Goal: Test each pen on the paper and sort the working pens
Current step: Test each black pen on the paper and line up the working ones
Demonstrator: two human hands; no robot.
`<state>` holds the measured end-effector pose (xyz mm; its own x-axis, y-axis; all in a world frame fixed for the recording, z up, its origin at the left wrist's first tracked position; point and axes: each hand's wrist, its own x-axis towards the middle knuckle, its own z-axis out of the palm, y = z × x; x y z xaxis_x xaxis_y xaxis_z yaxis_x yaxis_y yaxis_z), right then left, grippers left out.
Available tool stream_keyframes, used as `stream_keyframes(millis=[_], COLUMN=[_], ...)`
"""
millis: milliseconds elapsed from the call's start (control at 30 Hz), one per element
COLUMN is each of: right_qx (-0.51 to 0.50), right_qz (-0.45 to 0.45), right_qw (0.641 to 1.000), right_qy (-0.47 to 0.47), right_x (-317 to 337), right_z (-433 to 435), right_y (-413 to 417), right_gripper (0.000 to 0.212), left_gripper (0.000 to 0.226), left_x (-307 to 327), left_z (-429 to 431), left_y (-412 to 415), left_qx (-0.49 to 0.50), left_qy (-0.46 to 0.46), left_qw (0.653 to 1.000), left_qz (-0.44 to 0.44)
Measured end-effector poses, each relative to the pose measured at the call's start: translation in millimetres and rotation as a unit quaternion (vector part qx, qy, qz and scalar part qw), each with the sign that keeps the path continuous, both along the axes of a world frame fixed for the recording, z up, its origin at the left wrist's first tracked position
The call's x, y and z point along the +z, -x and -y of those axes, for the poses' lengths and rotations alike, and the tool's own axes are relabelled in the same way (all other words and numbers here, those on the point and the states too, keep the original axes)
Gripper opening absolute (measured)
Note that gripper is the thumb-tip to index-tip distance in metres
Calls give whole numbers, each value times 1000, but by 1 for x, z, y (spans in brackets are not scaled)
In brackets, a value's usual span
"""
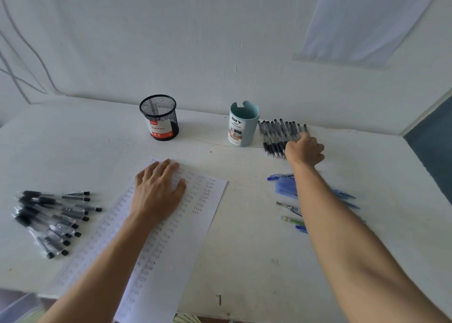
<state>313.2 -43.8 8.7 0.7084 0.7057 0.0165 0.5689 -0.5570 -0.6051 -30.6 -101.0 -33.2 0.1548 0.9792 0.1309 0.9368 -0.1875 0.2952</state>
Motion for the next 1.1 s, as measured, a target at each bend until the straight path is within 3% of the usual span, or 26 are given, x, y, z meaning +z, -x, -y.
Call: stream_keyframes(millis=[200,400,567,667,733,833,900,967,1033,1100], right_qx=[12,18,146,286,343,373,379,379,378,378], right_qz=[6,-16,-8,-6,43,98,106,114,122,131], right_qw=[1000,997,986,958,937,918,913,912,912,910], right_qy=[8,-74,-76,-7,52,97,108,107,107,106], right_x=[0,10,-2,-13,-22,-30,-30,-29,-30,-32], right_z=[4,26,69,101,115,123,123,126,128,130], right_y=[6,39,103,136,147,149,151,154,154,155], right_gripper=[45,45,41,59,68,73,72,71,71,70], left_gripper=[54,45,47,52,56,44,37,32,31,32], left_x=[0,1,5,9,18,36,44,43,40,39], left_z=[0,0,1,-2,-1,5,10,12,16,27], left_y=[-1,-1,0,6,11,22,32,47,61,78], left_qx=[-1,2,2,20,31,49,51,66,82,108], left_qy=[-3,-9,15,51,80,109,106,80,41,16], left_qw=[1000,1000,999,992,978,929,903,931,978,992], left_qz=[6,7,32,111,188,350,414,349,188,65])
